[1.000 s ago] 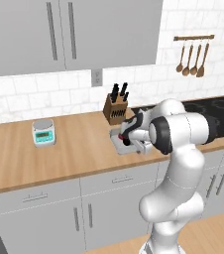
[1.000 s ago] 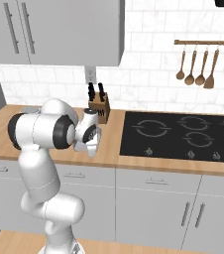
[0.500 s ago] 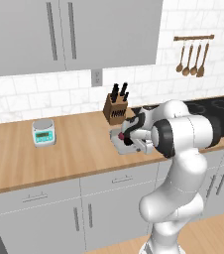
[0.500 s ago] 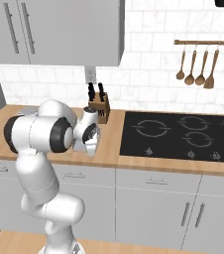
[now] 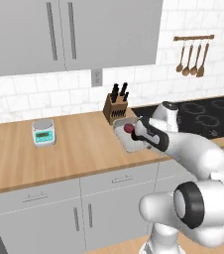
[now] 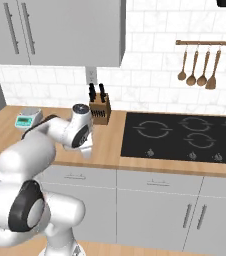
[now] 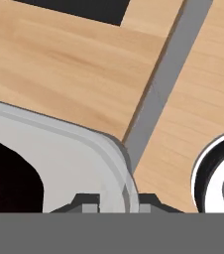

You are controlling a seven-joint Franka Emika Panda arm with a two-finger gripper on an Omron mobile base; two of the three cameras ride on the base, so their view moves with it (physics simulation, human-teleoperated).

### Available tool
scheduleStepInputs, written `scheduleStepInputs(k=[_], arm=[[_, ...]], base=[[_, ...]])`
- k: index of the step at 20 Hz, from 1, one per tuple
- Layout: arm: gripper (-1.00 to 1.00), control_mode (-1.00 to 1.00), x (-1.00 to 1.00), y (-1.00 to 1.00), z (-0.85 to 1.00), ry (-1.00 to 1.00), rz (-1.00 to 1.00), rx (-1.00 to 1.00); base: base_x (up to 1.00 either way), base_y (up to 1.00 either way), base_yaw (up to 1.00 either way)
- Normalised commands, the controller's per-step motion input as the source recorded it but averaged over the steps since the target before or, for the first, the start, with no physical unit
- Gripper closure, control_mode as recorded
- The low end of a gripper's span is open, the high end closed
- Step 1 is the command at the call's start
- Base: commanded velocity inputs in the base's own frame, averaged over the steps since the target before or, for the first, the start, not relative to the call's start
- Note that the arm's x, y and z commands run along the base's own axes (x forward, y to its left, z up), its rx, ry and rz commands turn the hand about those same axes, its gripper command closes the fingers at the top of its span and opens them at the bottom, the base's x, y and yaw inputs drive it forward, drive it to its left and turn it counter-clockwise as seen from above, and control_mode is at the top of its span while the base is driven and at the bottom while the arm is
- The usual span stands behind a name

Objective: Take the meat container that has the chicken drumstick and place it on the second highest rack of the freezer. Then take the vegetable container that has the tomato and avocado and place it on the highest rack of the freezer.

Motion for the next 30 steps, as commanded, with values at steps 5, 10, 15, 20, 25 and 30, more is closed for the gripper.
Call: scheduleStepInputs(k=[5, 10, 15, 20, 25, 30], arm=[[1.0, -1.0, -0.59, -0.02, 1.0, 0.0, 0.02, 0.0], [1.0, -1.0, -0.72, -0.02, 1.0, 0.01, 0.0, 0.01], [1.0, -1.0, -0.57, 0.0, 1.0, 0.06, 0.0, 0.02], [1.0, -1.0, -0.35, 0.0, 1.0, 0.16, 0.0, 0.03], [1.0, -1.0, -0.16, -0.01, 0.47, 0.1, 0.0, 0.0], [1.0, -1.0, -0.17, 0.0, 0.0, -0.01, 0.0, 0.0]], base=[[0.0, 0.0, 0.0], [0.0, 0.0, 0.0], [0.0, 0.0, 0.0], [0.0, 0.0, 0.0], [0.0, 0.0, 0.0], [0.0, 0.0, 0.0]])
